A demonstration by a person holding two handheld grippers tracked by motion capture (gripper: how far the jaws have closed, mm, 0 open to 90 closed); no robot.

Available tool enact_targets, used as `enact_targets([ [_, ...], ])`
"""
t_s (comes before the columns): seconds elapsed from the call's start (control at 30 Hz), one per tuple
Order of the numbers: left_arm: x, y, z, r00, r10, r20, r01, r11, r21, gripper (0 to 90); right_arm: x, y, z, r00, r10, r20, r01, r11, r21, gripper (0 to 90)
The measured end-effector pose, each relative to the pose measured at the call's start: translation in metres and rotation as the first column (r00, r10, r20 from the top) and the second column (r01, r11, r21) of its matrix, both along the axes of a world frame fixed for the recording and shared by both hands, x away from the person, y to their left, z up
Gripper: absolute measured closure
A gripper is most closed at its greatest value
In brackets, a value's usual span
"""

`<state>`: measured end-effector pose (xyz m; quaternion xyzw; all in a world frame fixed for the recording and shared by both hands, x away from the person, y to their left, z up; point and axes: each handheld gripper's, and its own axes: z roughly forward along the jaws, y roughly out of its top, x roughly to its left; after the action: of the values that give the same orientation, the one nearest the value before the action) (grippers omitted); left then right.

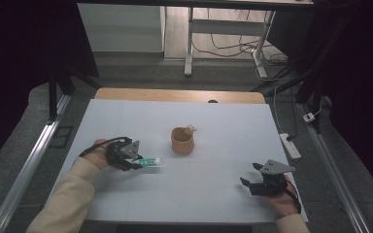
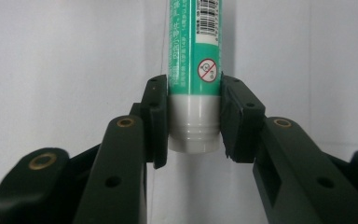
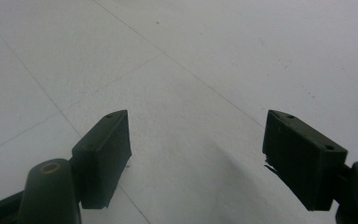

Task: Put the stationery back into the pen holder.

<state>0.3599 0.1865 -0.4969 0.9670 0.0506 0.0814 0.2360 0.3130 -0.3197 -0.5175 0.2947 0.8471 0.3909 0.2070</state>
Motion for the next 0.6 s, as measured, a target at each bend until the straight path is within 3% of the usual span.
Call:
enact_targets([
  [0.17, 0.0, 0.001, 0.004, 0.9985, 0.033, -0.044, -0.036, 0.9973, -0.064, 64.5, 0.0, 0.0, 0.001, 1.0, -0.002, 0.007, 0.002, 1.0, 0.003, 22.9],
  [0.37, 0.001, -0.002, 0.009, 0.9948, 0.072, -0.071, -0.079, 0.9912, -0.106, 64.6, -0.001, 0.001, 0.002, 0.9999, 0.0, 0.014, 0.0, 1.0, 0.004, 23.0],
  [0.6, 0.002, -0.009, 0.014, 0.985, 0.137, -0.105, -0.151, 0.9791, -0.136, 64.5, -0.002, 0.002, 0.003, 0.9999, 0.001, 0.017, -0.001, 0.9999, 0.016, 23.0],
])
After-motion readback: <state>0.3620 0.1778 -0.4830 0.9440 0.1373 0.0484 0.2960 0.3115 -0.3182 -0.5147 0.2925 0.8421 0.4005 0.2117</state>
